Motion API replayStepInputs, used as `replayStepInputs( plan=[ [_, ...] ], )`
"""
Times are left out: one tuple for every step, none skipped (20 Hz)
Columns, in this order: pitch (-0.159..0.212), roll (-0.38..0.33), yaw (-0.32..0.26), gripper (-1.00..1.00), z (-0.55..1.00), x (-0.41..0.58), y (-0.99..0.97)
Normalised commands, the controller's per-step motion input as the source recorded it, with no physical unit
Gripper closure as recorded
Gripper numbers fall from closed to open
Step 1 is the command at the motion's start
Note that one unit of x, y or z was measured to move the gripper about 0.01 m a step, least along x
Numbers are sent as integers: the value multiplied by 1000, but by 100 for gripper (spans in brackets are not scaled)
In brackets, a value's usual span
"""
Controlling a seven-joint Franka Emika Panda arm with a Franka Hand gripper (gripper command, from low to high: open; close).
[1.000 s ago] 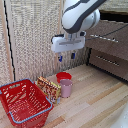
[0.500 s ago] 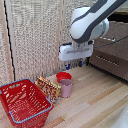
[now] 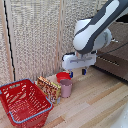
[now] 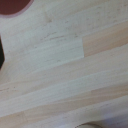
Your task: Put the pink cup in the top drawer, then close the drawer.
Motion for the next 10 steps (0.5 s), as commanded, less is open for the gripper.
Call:
replayStepInputs(
  plan=[
    [0, 0, 21, -100, -237, 177, -26],
    [0, 0, 24, -100, -231, 174, -29],
    [0, 0, 24, -100, -226, 169, -34],
    [0, 0, 22, -100, -229, 163, -46],
    [0, 0, 22, -100, -246, 180, -40],
    [0, 0, 27, -100, -254, 226, -29],
    [0, 0, 32, -100, -214, 303, -26],
    [-2, 0, 33, -100, -209, 317, -20],
    [-2, 0, 39, -100, -209, 340, -31],
    [0, 0, 46, -100, -203, 351, -31]
  ],
)
